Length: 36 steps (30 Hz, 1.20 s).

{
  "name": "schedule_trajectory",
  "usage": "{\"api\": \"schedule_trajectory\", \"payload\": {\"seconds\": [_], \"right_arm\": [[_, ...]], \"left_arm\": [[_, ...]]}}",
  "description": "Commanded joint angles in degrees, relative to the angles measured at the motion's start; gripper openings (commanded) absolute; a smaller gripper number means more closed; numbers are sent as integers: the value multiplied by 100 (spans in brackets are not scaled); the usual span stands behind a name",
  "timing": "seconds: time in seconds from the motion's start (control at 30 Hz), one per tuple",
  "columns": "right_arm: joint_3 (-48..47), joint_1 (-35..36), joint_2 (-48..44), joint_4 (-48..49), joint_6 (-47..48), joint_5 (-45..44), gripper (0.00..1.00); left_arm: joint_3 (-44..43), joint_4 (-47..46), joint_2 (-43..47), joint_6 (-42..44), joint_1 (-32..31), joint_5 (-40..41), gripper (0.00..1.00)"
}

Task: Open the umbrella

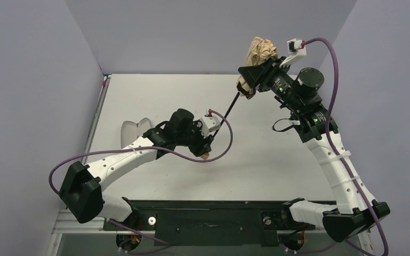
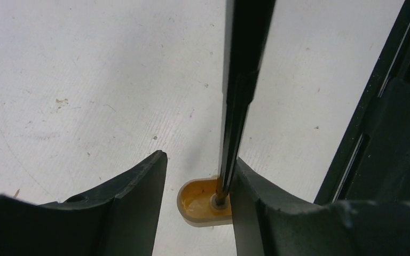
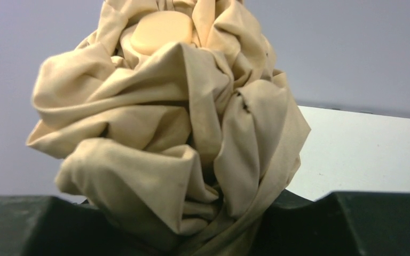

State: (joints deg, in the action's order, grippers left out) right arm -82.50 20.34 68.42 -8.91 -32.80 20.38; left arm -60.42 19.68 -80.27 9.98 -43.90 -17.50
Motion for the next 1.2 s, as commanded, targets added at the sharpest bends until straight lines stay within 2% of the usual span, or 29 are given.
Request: {"api": "schedule_trajectory", "payload": {"seconds": [0.0, 0.27, 0.43, 0.5, 0.7, 0.77, 1.17], "right_arm": [[-690, -189, -135, 1099, -141, -157, 0], [-686, -356, 25, 1271, -331, 22, 0], [-374, -319, 67, 1363, -586, 315, 0], [-146, -256, 47, 1374, -629, 409, 0], [426, -27, 25, 1524, -706, 892, 0], [580, 28, 16, 1576, -751, 997, 0], [904, 247, -7, 2159, -961, 1571, 0]], "left_arm": [[350, 514, 95, 237, 20, 41, 43], [626, 549, 208, 202, 20, -24, 43], [271, 521, 296, 80, 30, -29, 43], [-71, 483, 351, -42, 43, -42, 47], [-1322, 261, 426, -398, 101, -395, 79], [-1601, 73, 454, -544, 138, -473, 84], [-2696, -740, 96, -2095, 421, -695, 95]]}}
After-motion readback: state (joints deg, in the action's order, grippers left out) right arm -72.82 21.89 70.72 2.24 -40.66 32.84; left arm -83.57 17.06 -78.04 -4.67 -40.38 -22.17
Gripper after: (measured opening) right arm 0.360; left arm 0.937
